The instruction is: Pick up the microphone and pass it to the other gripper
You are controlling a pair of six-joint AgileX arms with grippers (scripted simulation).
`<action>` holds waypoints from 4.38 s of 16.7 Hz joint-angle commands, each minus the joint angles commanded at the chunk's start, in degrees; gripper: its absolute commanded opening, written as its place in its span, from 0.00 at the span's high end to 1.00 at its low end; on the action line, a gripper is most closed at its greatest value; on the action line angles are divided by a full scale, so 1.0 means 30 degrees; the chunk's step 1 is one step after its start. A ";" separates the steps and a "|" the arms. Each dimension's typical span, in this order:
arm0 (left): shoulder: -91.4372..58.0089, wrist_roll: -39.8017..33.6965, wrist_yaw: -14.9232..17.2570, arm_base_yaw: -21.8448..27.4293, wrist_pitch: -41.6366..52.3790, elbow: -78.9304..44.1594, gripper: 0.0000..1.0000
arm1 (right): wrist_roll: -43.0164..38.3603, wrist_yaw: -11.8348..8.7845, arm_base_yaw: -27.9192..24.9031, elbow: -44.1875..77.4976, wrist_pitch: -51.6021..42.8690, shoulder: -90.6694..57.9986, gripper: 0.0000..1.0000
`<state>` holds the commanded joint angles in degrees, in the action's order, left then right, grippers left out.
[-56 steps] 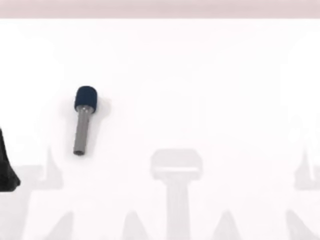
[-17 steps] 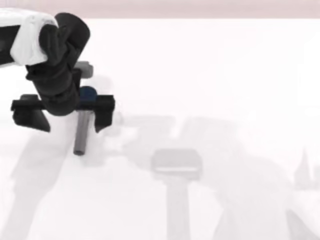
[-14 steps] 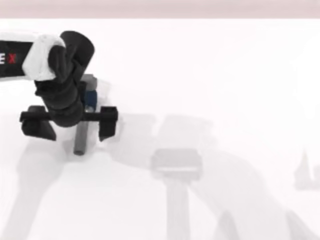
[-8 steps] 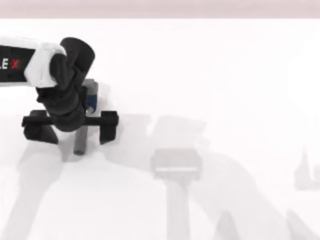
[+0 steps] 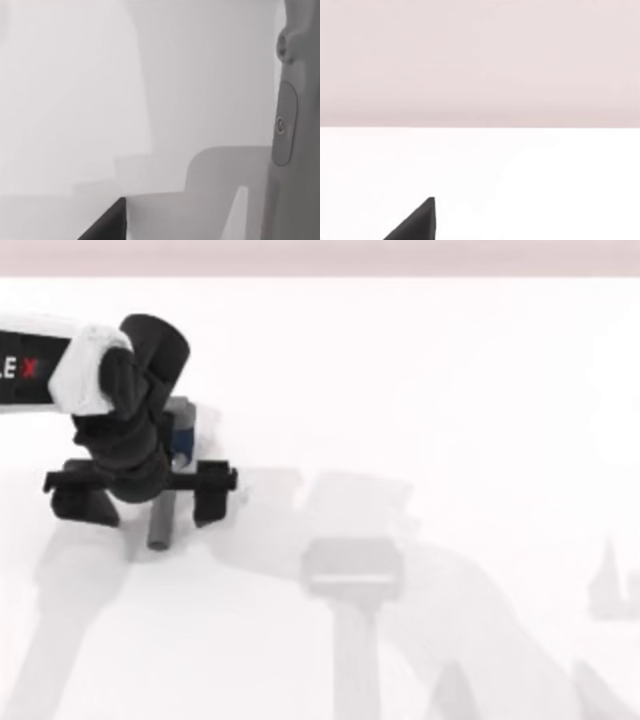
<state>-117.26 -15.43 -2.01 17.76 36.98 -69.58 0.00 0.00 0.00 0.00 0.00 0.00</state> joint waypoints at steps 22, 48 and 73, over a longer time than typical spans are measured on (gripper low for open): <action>0.1623 0.0873 0.1740 -0.0076 -0.3840 0.0499 1.00 | 0.0000 0.0000 0.0000 0.0000 0.0000 0.0000 0.00; 0.8020 0.5481 0.9629 0.0433 -2.7513 0.7303 1.00 | 0.0000 0.0000 0.0000 0.0000 0.0000 0.0000 0.00; 0.9085 0.5457 0.3593 0.6140 -2.8845 0.8895 1.00 | -0.0072 0.0510 -0.2432 0.2032 0.1821 -0.3154 0.00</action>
<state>-90.01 0.94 8.77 36.18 -49.55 -42.89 -0.22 1.53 -7.29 6.10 5.46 -9.46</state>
